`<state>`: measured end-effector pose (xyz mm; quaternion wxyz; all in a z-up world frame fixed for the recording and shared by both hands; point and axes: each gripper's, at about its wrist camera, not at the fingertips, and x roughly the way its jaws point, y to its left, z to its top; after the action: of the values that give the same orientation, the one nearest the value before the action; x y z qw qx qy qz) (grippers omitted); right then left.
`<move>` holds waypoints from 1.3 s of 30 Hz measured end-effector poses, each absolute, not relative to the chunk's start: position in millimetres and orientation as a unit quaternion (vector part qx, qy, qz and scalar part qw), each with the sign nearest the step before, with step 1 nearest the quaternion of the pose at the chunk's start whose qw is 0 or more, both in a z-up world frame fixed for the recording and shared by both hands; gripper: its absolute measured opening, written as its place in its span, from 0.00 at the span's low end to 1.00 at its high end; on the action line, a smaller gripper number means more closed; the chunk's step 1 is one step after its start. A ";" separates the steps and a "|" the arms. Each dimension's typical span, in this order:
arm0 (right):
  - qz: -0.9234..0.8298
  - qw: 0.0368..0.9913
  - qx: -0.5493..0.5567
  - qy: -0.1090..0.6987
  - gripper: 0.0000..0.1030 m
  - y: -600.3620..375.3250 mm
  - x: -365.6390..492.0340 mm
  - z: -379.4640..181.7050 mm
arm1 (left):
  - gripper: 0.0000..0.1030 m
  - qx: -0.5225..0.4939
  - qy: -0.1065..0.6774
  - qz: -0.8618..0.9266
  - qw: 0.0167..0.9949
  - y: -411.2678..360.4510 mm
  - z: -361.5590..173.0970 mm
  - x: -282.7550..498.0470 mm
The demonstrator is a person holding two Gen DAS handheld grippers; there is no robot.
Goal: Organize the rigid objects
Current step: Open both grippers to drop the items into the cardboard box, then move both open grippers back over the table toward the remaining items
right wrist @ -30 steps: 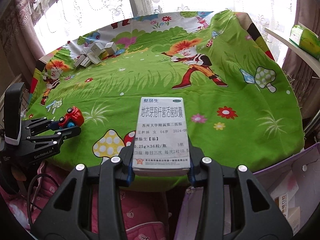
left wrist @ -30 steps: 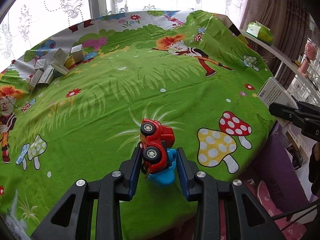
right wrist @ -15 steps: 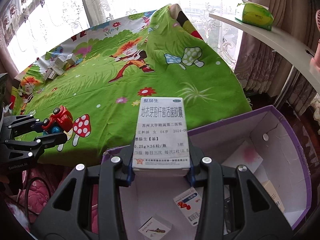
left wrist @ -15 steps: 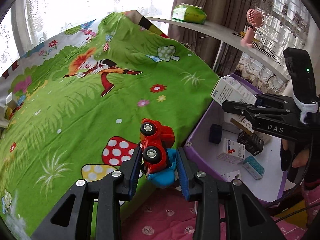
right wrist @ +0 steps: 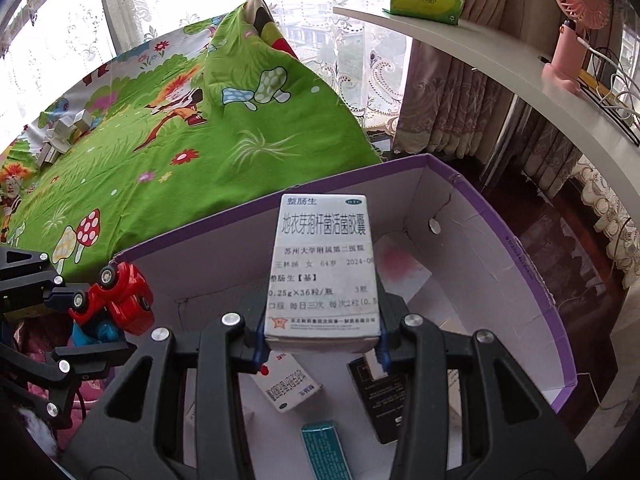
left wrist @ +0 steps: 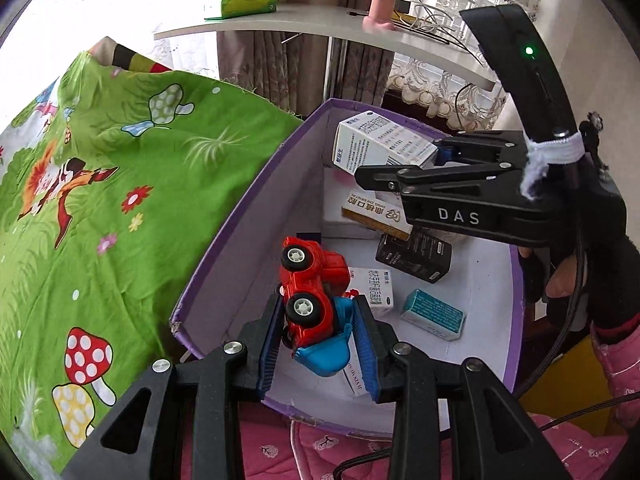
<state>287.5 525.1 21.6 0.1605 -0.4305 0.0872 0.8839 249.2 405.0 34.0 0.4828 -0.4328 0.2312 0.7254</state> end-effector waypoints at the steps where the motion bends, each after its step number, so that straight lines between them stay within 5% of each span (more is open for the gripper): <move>1: 0.883 0.164 -0.432 0.084 0.43 527.2 289.2 22.0 | 0.35 -0.435 0.230 0.723 0.485 407.3 32.5 248.8; 5: 0.876 0.175 -0.442 0.077 0.43 534.8 294.3 21.6 | 0.40 -0.443 0.191 0.705 0.519 408.3 34.2 249.2; 8: 0.860 0.196 -0.466 0.068 0.48 538.2 290.8 16.7 | 0.73 -0.452 0.160 0.692 0.539 402.8 35.1 247.1; 9: 0.855 0.208 -0.470 0.064 0.57 538.5 289.4 15.6 | 0.76 -0.451 0.149 0.694 0.540 398.2 36.4 245.1; 17: 0.882 0.158 -0.442 0.031 0.62 499.1 259.5 41.3 | 0.76 -0.430 0.103 0.786 0.431 320.0 48.0 192.2; 30: 0.899 -0.089 -0.418 -0.098 0.72 293.9 113.5 49.5 | 0.80 -0.397 0.173 0.891 0.133 118.7 30.3 88.9; 39: 0.879 -0.170 -0.438 -0.076 0.72 190.8 5.0 27.7 | 0.80 -0.414 0.044 0.909 -0.027 -8.0 24.8 36.5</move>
<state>5.0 190.8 27.7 -0.1705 -0.4383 -0.0757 0.8793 36.5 -8.0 24.8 -0.0273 -0.4138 0.0442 0.9089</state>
